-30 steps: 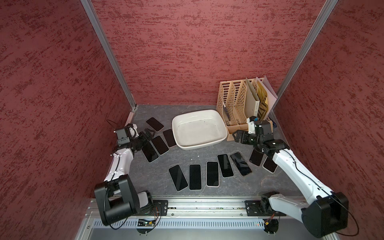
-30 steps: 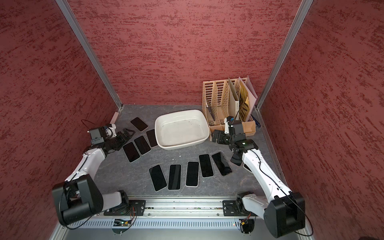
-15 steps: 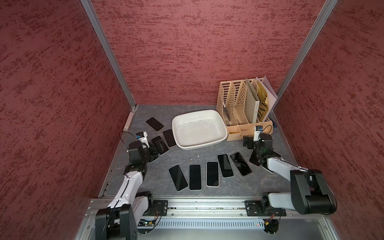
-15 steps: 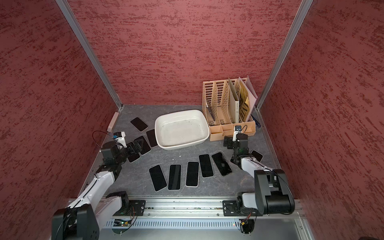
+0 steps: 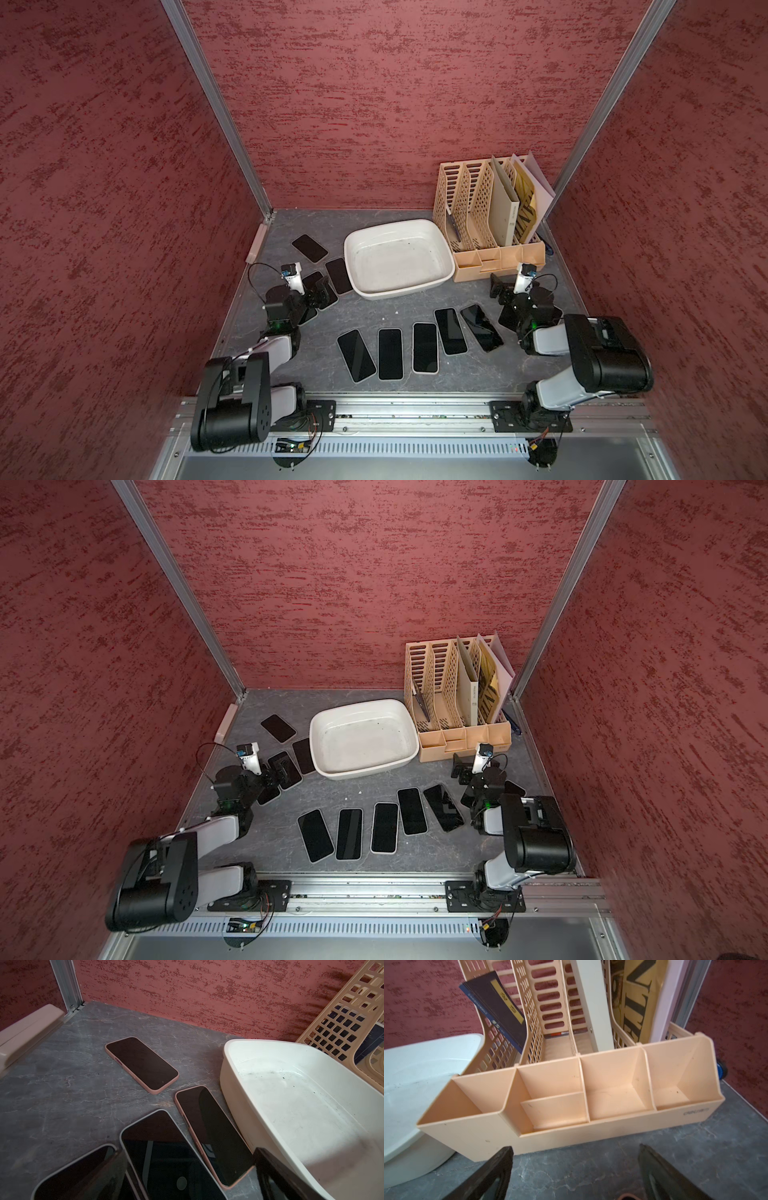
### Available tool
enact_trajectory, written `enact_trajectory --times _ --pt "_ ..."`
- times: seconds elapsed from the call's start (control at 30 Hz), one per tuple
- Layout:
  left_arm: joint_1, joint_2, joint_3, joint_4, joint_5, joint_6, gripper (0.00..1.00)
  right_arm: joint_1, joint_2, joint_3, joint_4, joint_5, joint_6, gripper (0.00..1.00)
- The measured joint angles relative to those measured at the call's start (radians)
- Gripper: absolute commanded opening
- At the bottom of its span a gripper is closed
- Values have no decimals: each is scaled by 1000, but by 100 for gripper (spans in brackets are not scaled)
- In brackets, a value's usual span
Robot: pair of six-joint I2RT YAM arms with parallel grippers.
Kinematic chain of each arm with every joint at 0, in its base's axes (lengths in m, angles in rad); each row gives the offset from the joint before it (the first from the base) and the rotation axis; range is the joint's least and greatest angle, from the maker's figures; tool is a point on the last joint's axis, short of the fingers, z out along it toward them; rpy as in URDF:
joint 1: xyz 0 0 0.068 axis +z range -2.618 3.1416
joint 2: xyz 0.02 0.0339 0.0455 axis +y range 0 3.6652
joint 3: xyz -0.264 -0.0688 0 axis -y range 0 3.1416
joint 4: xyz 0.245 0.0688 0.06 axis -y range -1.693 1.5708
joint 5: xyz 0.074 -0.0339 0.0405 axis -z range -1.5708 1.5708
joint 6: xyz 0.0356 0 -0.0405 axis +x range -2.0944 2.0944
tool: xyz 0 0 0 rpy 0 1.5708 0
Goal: Take the phone out of the storage box
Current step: Reset both arms
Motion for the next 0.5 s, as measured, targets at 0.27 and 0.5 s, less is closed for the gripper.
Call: enact_trajectory --times 0.27,0.5 --pt "-30 228 26 235 4 61 100 0 5 2 31 -39 -1 98" --pt "-56 229 99 206 -54 81 100 6 5 80 -51 -74 -13 98"
